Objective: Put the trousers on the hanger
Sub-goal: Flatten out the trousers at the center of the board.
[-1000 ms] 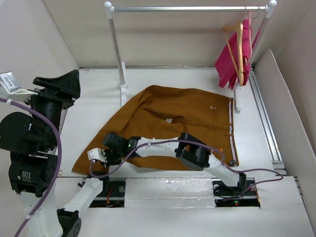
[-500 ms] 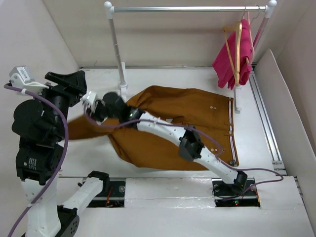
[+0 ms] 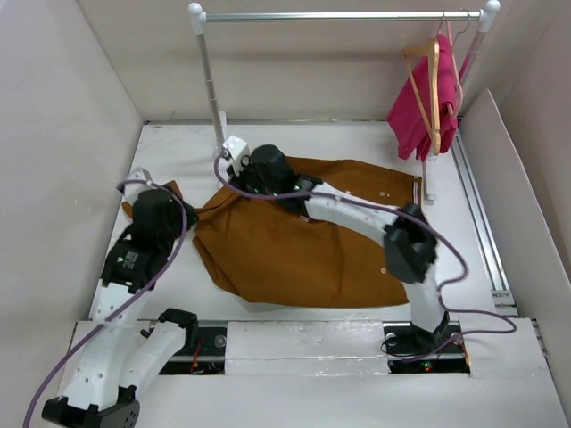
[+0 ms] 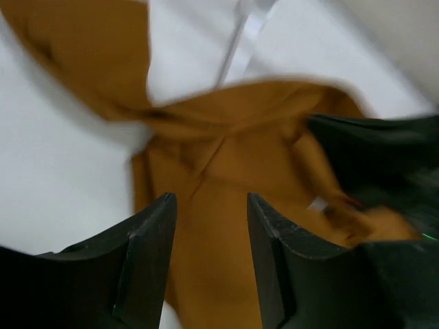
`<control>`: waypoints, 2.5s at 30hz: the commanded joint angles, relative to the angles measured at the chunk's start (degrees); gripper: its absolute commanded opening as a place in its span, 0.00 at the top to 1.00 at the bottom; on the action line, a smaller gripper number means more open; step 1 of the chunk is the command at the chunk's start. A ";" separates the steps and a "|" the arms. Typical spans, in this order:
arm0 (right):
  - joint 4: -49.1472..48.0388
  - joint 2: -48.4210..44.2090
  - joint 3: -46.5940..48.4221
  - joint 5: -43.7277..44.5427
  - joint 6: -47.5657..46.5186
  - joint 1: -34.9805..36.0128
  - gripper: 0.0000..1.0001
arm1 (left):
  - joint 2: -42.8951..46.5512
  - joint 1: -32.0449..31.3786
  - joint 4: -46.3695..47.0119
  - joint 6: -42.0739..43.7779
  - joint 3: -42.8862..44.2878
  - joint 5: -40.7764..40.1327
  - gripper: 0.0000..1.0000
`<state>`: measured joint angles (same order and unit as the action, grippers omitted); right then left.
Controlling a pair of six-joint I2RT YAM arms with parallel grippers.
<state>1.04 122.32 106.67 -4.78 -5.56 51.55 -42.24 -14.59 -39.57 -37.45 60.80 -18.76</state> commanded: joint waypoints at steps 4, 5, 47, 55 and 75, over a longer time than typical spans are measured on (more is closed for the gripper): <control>3.88 -26.06 -29.91 -2.16 -6.48 5.39 0.89 | 6.29 -0.26 0.01 -8.68 -16.83 10.57 0.56; 4.75 -30.00 -32.82 -2.52 -6.39 6.45 0.81 | 6.29 -0.26 0.72 -9.56 -18.59 11.55 0.52; 9.77 -45.76 -69.67 10.40 11.10 -10.66 0.39 | -24.53 -24.77 -9.82 -25.40 13.37 -3.29 1.00; 14.43 -55.25 -70.02 12.33 7.76 -18.76 0.39 | -60.28 -29.06 3.52 -14.06 37.08 6.89 1.00; 17.24 -61.06 -71.61 12.07 4.18 -22.20 0.40 | -16.24 -22.52 14.67 -26.17 -10.08 2.72 0.36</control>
<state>19.07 62.17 34.22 7.88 0.99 28.95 -64.53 -40.84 -24.86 -56.82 64.38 -15.66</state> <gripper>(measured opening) 0.603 0.649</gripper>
